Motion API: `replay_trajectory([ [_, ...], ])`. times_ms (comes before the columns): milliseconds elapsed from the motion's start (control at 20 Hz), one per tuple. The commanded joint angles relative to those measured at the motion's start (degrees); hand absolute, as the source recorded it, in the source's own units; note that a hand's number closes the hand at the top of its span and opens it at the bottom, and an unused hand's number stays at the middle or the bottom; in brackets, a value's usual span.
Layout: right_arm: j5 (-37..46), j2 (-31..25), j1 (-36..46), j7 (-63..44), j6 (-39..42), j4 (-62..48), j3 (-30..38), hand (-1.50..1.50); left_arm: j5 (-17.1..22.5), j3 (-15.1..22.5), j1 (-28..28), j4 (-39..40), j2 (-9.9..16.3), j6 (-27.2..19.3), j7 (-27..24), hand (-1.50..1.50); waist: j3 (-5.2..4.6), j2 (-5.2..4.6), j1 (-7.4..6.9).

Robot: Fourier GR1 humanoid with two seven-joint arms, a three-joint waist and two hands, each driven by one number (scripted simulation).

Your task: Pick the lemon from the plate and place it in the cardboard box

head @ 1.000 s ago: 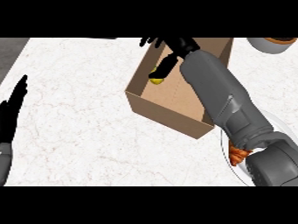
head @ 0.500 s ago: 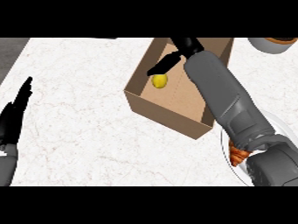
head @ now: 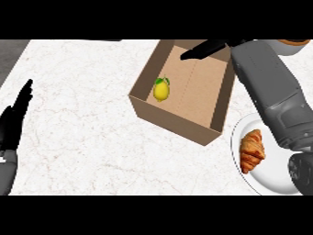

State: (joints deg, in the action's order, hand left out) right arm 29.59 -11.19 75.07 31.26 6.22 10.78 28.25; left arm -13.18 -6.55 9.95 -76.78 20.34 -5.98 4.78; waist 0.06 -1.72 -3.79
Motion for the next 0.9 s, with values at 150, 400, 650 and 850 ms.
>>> replay_trajectory([
  [150,-2.83,-10.47,-2.02,0.03,6.69,-1.22,3.22,-1.5,-0.44,0.35,-1.14,-0.42,-0.52,-0.04,-0.77,0.0,0.03,-0.17,-0.4],
  [400,-2.07,-17.46,-6.43,3.6,10.9,-1.48,2.86,-1.5,-0.54,0.27,1.1,1.78,-1.14,-0.38,-0.97,0.0,0.1,-0.78,-0.33],
  [650,-1.76,-24.4,-7.55,5.16,17.55,-1.75,2.73,-1.5,0.62,0.04,0.59,-0.03,-0.52,1.3,-0.76,0.0,0.2,-0.93,-1.39],
  [850,0.74,-27.97,-8.67,6.98,21.98,-1.58,0.26,-1.5,0.06,0.19,1.77,0.68,-0.97,0.58,-0.68,0.0,0.22,-1.08,-1.38],
])
